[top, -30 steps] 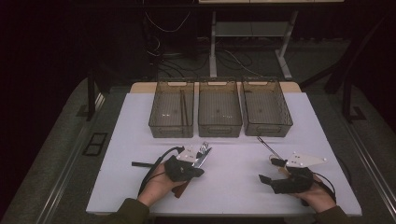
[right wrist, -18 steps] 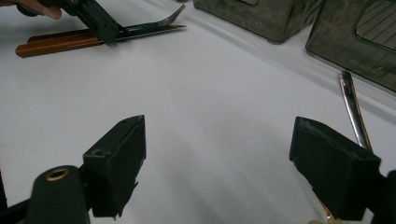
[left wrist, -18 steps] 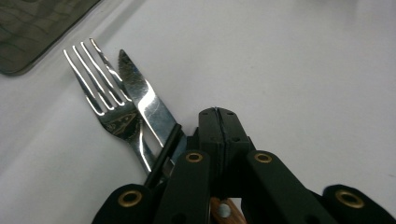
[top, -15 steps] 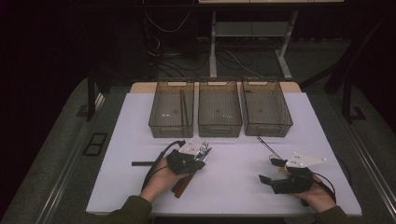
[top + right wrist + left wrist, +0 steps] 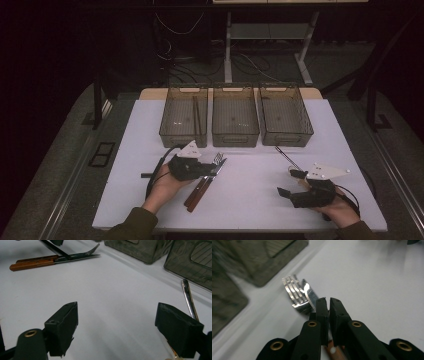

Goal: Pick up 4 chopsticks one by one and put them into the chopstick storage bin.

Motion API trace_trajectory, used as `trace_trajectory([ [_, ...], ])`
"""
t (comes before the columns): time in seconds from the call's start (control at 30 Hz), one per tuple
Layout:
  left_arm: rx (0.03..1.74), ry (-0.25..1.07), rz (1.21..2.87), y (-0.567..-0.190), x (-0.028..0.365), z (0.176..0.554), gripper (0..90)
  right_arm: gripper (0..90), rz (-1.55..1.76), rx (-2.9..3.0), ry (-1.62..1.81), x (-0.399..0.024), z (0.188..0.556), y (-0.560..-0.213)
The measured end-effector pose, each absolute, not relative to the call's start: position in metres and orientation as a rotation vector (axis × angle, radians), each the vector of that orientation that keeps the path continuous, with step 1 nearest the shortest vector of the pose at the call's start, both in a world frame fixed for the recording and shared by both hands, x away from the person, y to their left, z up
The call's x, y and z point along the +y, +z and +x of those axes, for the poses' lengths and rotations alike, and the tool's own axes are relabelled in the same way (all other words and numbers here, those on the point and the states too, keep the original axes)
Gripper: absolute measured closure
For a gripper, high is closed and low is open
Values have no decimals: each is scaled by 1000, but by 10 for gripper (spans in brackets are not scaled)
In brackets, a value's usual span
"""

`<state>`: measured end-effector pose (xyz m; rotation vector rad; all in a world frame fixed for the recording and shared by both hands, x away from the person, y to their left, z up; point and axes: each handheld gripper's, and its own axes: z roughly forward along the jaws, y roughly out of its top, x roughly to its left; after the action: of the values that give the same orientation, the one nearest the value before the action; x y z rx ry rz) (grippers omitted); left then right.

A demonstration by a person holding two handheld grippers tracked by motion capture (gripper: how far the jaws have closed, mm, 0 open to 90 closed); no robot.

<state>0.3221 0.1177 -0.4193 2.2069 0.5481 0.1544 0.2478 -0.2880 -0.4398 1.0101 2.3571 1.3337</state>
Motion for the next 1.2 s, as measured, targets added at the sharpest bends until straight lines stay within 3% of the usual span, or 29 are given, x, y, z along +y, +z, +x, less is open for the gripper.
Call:
trace_trajectory([
  [0.17,618,210,2206,-417,150,323,788,189,1009,2358,1332,-288,248,-440],
  [0.4,709,252,2221,-418,195,316,778,189,1010,2361,1328,-288,248,-440],
  [0.73,914,384,2257,-430,249,321,854,189,1007,2360,1328,-288,248,-440],
  [1.2,969,309,2277,-437,262,309,881,189,1013,2363,1326,-288,248,-440],
])
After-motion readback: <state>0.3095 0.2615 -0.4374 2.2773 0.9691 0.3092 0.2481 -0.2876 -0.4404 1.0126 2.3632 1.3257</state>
